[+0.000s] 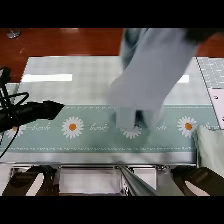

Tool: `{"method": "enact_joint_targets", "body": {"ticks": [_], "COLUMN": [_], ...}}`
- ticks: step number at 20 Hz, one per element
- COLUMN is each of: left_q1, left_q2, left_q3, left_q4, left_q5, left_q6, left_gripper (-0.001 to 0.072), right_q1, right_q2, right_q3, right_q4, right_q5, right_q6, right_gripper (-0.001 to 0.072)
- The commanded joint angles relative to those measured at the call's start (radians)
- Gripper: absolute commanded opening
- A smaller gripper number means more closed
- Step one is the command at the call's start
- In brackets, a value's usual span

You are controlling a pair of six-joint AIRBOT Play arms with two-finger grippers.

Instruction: Fold the shirts.

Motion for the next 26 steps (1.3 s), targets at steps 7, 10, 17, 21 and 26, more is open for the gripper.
{"method": "enact_joint_targets", "body": {"ticks": [7, 10, 17, 21, 26], "left_q1": [0.000, 0.000, 0.000, 0.000, 0.000], "left_q2": [-0.096, -0.135, -0.159, -0.186, -0.284], "left_q3": [-0.007, -0.007, -0.011, -0.153, -0.356], "left_q4": [-0.001, -0.001, -0.001, 0.001, -0.188], "left_q5": [0.010, 0.010, -0.228, -0.284, -0.058], "left_q6": [-0.001, 0.000, -0.097, -0.099, -0.082], "left_gripper": [0.0704, 0.0704, 0.0704, 0.0704, 0.0704], "right_q1": [0.320, 0.311, -0.408, -0.854, -1.015], "right_q2": [-0.352, -0.435, -0.177, -0.008, 0.100], "right_q3": [-0.495, -0.475, -0.323, -0.548, -0.962], "right_q4": [0.303, 0.389, 0.265, 0.057, 0.227], "right_q5": [-0.243, -0.244, 0.082, 0.114, 0.050], "right_q6": [0.124, 0.102, 0.060, 0.102, 0.005], "right_gripper": [0.0024, 0.0623, 0.0620, 0.0619, 0.0619]}}
